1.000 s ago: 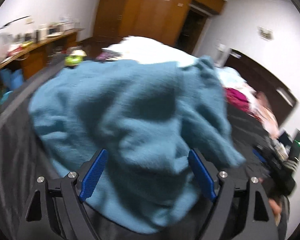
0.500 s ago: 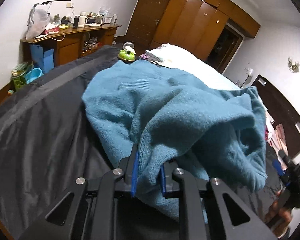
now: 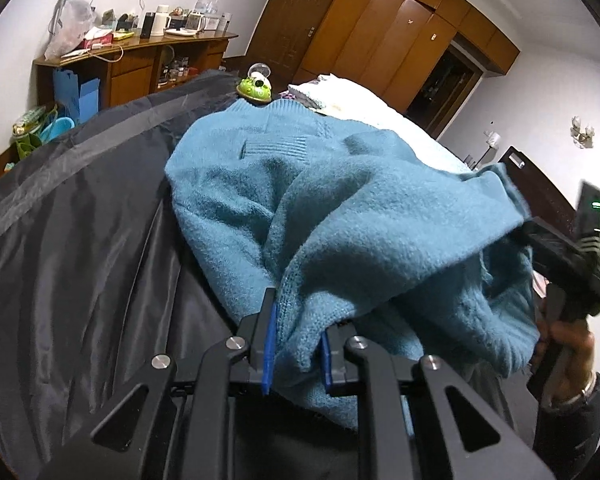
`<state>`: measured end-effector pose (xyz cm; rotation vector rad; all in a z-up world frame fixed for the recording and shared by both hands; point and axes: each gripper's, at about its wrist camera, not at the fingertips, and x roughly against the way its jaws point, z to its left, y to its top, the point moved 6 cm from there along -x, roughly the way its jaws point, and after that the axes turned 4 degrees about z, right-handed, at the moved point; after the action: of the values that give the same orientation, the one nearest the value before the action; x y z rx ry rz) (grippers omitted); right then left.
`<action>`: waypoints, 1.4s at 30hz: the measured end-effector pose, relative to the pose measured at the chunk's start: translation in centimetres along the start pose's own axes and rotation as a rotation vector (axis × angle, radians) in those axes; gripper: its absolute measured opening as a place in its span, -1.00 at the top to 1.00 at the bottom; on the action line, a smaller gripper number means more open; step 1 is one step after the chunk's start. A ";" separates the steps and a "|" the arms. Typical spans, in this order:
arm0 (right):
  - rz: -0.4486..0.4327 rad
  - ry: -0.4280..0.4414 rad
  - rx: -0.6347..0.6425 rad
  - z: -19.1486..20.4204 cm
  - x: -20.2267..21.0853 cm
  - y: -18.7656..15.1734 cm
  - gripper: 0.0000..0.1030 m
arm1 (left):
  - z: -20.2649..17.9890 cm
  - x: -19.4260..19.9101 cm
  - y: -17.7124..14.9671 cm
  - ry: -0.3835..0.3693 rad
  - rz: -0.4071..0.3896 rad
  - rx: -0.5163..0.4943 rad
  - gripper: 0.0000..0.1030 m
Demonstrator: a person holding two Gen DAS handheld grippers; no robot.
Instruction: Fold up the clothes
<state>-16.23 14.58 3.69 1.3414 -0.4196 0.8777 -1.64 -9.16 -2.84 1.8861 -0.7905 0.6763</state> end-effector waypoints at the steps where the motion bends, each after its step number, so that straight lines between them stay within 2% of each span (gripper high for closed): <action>1: 0.020 -0.006 -0.010 -0.3 -0.6 0.0 0.11 | 0.1 -0.1 0.0 -0.009 0.005 0.007 0.62; 2: 0.031 0.008 -0.033 -0.9 -1.1 0.1 0.24 | 0.2 -0.1 0.0 -0.018 0.010 0.015 0.62; 5: 0.034 0.175 -0.146 -2.1 -0.6 -0.3 0.54 | 0.5 0.0 0.0 -0.050 0.014 0.036 0.62; 6: 0.033 0.284 -0.209 -2.6 0.0 -0.4 0.70 | 0.5 0.2 0.0 -0.061 0.016 0.042 0.62; 7: 0.039 0.446 -0.312 -3.5 0.6 -0.6 0.78 | 0.4 0.3 0.1 -0.073 0.015 0.048 0.62; 9: 0.043 0.687 -0.485 -5.1 1.6 -1.1 0.78 | 0.3 0.7 0.3 -0.092 0.009 0.057 0.62; 10: 0.035 0.743 -0.514 -5.6 2.3 -1.3 0.78 | 0.2 0.9 0.4 -0.099 0.003 0.059 0.62; 14: -0.001 0.731 -0.457 -5.8 4.5 -2.3 0.78 | 0.1 2.3 0.8 -0.120 -0.031 0.069 0.61; 18: -0.040 0.903 -0.554 -6.3 6.2 -4.2 0.78 | 0.2 3.5 0.9 -0.118 -0.056 0.078 0.61; 20: -0.050 0.902 -0.560 -6.6 6.7 -5.2 0.78 | 0.4 3.7 0.5 -0.102 -0.051 0.073 0.62; 21: -0.051 0.872 -0.544 -6.8 6.9 -5.8 0.78 | 0.5 3.6 0.4 -0.094 -0.045 0.070 0.61; 26: -0.040 0.628 -0.460 -8.1 6.1 -7.8 0.78 | 0.5 2.3 -0.7 -0.041 -0.002 0.058 0.56; 30: -0.017 0.470 -0.403 -8.4 5.0 -8.4 0.77 | 0.3 1.5 -1.1 -0.012 0.025 0.039 0.25; 32: -0.009 0.436 -0.380 -8.1 4.4 -7.8 0.76 | 0.2 1.4 -1.1 -0.009 0.024 0.031 0.04; 33: -0.003 0.424 -0.372 -7.8 3.6 -7.2 0.70 | 0.1 1.4 -1.1 -0.007 0.024 0.028 -0.15; 34: 0.006 0.407 -0.367 -7.6 3.2 -7.0 0.55 | 0.0 1.4 -1.0 -0.012 0.018 0.025 -0.27; 35: 0.015 0.390 -0.362 -7.7 3.2 -7.0 0.41 | -0.1 1.5 -0.9 -0.016 0.012 0.022 -0.31; 37: 0.014 0.353 -0.348 -7.7 2.9 -6.9 -0.52 | -0.4 1.5 -0.7 -0.014 0.003 0.013 -0.40; 39: -0.004 0.314 -0.327 -7.6 2.6 -6.4 -0.54 | -0.6 1.4 -0.4 -0.001 -0.006 0.004 -0.42; 42: -0.021 0.302 -0.287 -7.2 2.9 -6.2 -0.54 | -0.7 0.9 -0.2 0.013 -0.006 -0.002 -0.43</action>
<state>-11.26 22.38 0.09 0.9317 -0.2823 0.9469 -1.01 -8.65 -1.97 1.8800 -0.7767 0.6826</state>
